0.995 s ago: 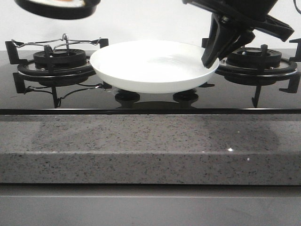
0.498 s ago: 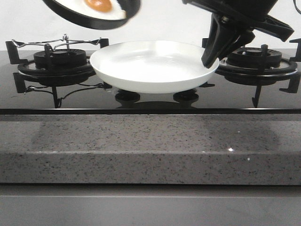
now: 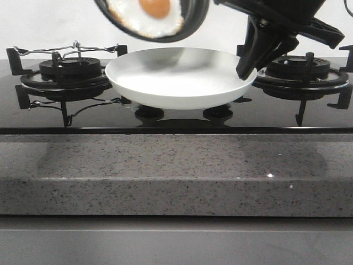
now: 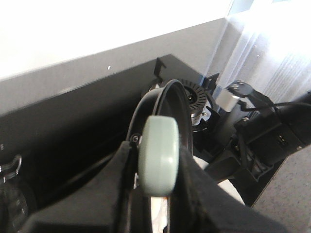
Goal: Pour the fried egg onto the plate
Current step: 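Lift the pan with the left gripper and tilt it over the plate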
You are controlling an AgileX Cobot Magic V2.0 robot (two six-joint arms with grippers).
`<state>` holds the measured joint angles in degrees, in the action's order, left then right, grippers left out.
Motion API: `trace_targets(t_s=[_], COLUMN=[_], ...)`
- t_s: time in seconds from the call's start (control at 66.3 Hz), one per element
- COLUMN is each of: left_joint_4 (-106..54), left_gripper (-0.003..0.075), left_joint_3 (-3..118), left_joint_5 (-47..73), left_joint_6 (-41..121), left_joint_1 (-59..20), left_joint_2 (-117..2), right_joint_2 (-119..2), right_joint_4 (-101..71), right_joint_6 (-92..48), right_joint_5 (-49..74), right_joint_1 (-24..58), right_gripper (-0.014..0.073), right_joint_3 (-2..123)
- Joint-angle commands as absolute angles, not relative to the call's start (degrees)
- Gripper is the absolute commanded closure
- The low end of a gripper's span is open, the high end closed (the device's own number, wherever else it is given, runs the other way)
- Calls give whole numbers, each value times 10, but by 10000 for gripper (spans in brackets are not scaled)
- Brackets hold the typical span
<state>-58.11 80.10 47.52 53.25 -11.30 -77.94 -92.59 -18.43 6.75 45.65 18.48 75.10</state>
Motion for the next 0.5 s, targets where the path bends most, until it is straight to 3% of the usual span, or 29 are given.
trace_targets(t_s=[0.0, 0.226, 0.483], left_joint_4=[-626, -610, -600], left_gripper=[740, 740, 740], left_joint_3=[821, 821, 821], left_joint_5=[430, 416, 390], left_joint_6=[593, 759, 792], left_joint_1=[-134, -176, -187], left_joint_2=[-747, -742, -742], right_joint_2=[-907, -907, -907], right_joint_4=[-184, -184, -184], right_joint_6=[65, 65, 65], right_joint_5=[439, 439, 439], right_joint_1=[185, 185, 185], right_gripper=[705, 705, 705], right_joint_3=[763, 763, 763])
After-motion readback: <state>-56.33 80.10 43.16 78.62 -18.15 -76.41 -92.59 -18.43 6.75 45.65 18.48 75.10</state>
